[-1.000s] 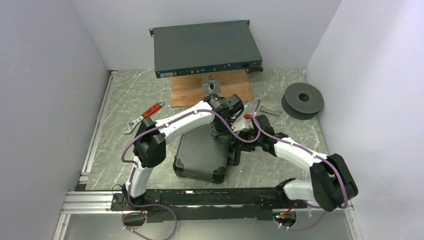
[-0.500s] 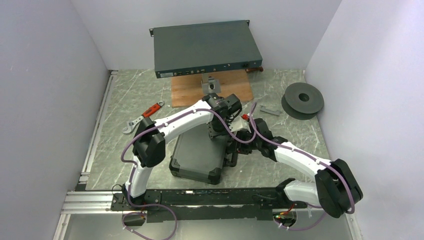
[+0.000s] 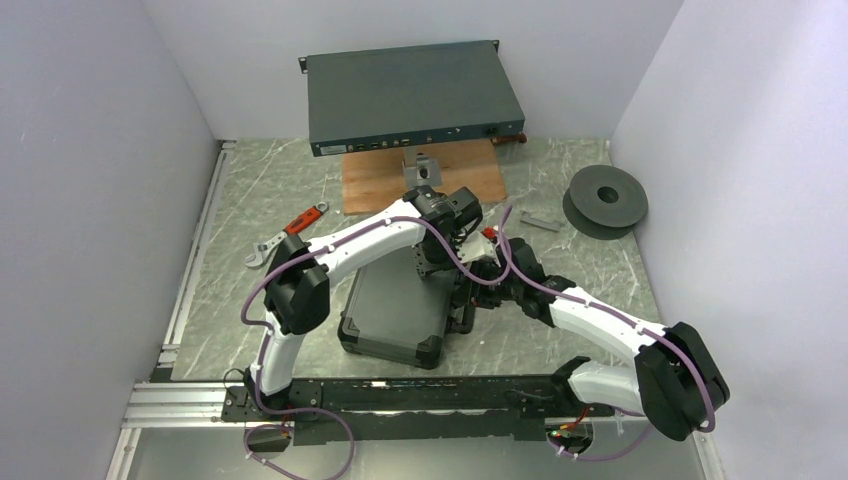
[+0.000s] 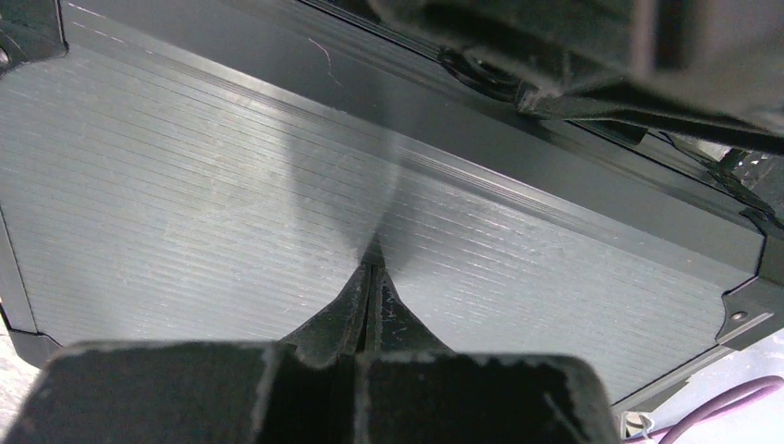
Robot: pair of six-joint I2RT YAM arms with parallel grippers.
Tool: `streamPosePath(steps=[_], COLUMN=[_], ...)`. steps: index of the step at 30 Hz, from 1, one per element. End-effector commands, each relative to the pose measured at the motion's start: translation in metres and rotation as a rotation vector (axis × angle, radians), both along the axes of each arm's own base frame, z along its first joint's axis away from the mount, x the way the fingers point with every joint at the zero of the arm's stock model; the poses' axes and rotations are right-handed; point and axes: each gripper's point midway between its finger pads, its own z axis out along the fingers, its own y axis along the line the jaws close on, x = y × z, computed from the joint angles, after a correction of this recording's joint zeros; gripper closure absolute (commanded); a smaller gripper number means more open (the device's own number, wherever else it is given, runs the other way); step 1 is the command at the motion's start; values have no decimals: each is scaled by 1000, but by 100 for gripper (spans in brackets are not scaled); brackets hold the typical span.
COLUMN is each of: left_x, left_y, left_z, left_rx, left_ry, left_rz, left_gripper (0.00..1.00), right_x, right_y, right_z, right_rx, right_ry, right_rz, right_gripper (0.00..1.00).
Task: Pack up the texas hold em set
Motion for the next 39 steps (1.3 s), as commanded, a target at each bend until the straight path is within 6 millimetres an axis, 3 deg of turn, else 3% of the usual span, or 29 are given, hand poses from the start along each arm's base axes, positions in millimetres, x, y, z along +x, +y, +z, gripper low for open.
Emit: streamPosePath(steps=[1,8,12,14,20,26,34,39], left_x=[-32,-32,-33,-33,-29,-9,7,7], left_y=[4,3,0,-2,-6,-12,-9,-7], left_z=[-41,-31,-24,-19,-7,25,63,75], left_rx=[69,32,-3,-25,-69,-153,-262,-297], left_ry=[170,141,128,114,66,-73,-201,-222], left_rz=[5,5,-3,-6,-1,40,119,128], left_gripper=[100,99,85,78,71,53,38,36], right_x=[14,8,5,6,5,4,1,2], right_y=[22,9,6,5,3,-3,-8,-10], right_z=[36,3,-10,-11,-5,-2,1,5], right_rx=[93,18,-2,-12,-27,-48,-56,-60], right_ry=[-130,-60,-33,-35,-58,-77,-81,-89], right_rz=[29,-16,-23,-24,-8,-14,-25,-33], right_gripper=[72,72,73,73,73,73,73,73])
